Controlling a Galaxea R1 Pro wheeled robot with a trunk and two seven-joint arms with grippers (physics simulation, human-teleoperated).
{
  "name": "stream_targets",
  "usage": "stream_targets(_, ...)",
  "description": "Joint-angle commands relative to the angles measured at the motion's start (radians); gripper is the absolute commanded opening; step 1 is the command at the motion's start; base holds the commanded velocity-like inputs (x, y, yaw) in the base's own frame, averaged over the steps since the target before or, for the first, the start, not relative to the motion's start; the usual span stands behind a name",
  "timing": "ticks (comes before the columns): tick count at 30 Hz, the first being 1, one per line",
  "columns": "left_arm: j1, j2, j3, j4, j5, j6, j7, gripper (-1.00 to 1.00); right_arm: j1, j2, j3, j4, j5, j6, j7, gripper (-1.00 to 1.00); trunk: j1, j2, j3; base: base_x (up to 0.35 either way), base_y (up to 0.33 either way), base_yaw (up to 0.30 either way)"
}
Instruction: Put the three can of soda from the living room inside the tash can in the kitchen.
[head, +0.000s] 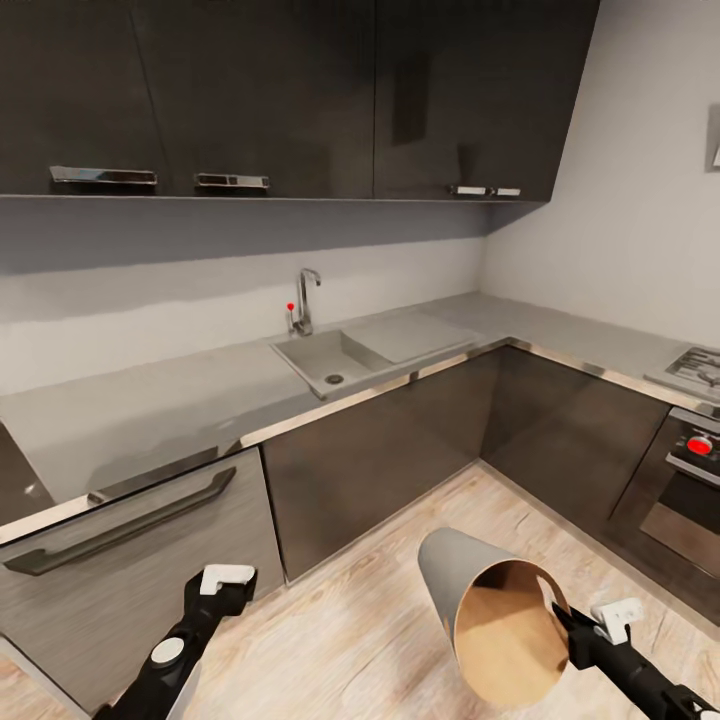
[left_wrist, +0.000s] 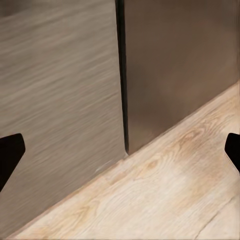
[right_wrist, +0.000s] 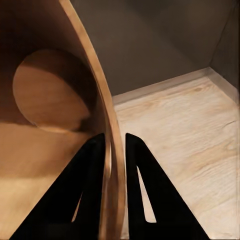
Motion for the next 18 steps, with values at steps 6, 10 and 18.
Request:
stream_targets(6, 0.001, -0.002, -0.002, 0.012, -0.007, -0.036, 0.004, 1.00, 0.004, 0.009, -0.007, 0.024, -0.016, -0.007, 0.006, -1.00, 0.000, 0.000, 0.000, 0.000, 0.000, 0.000)
stream_targets(10, 0.001, -0.002, -0.002, 0.015, -0.009, -0.051, 0.008, 1.00, 0.004, 0.010, -0.008, 0.043, -0.017, -0.008, 0.003, -1.00, 0.000, 0.000, 0.000, -0.187, 0.000, 0.000)
stream_targets(18, 0.001, -0.002, -0.002, 0.015, -0.010, -0.053, 0.008, 1.00, 0.004, 0.010, -0.009, 0.046, -0.018, -0.007, 0.002, -1.00, 0.000, 0.000, 0.000, -0.301, 0.000, 0.000)
